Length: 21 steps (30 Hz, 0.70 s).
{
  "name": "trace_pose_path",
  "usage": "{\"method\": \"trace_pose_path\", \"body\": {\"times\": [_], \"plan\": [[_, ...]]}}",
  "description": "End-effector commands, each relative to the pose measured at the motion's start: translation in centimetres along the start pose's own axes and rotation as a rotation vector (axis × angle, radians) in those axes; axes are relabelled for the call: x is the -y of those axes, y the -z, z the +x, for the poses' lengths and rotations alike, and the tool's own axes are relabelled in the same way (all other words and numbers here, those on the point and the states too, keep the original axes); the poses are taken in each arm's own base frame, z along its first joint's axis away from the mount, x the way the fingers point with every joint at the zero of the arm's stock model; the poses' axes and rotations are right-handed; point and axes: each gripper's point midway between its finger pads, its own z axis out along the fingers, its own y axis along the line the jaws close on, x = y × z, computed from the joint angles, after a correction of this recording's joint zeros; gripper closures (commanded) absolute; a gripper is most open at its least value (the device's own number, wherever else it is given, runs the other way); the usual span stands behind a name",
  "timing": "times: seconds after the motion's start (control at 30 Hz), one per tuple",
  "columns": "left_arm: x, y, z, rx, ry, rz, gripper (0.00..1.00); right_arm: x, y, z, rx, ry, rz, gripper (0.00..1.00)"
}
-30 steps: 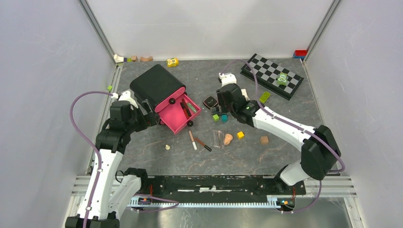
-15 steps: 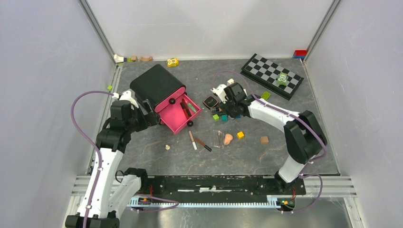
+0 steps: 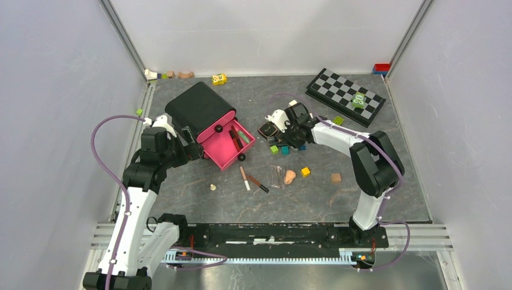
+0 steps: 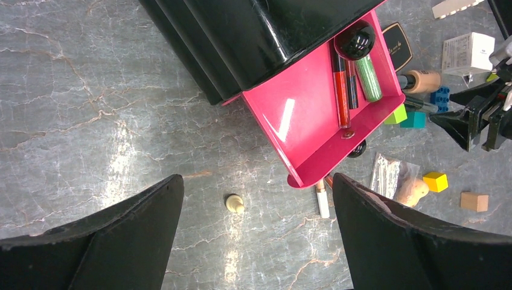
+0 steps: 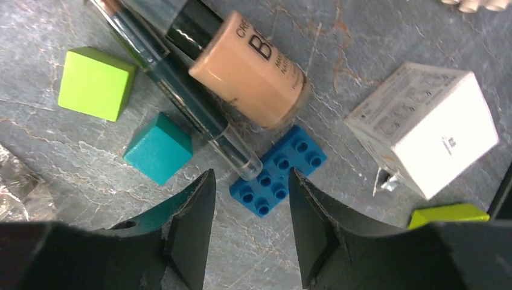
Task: Organize the makeup
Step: Pick up the makeup from the center of the board.
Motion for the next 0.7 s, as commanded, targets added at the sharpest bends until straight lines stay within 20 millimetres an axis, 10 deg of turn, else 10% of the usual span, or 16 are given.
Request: {"method": "trace_pose_path", "body": {"times": [0.0,0.67], "plan": [[0.5,-0.1,-0.7,0.026,-0.036,0.029,0.01,0.1,-0.3,-2.6,0.083,0.035,-0.052,0.46],[0.5,-0.3,-0.6,0.018,-0.036,0.025,0.01,-2.1,-2.0,-0.7,0.042,0.001,-0.138,0.64]]}}
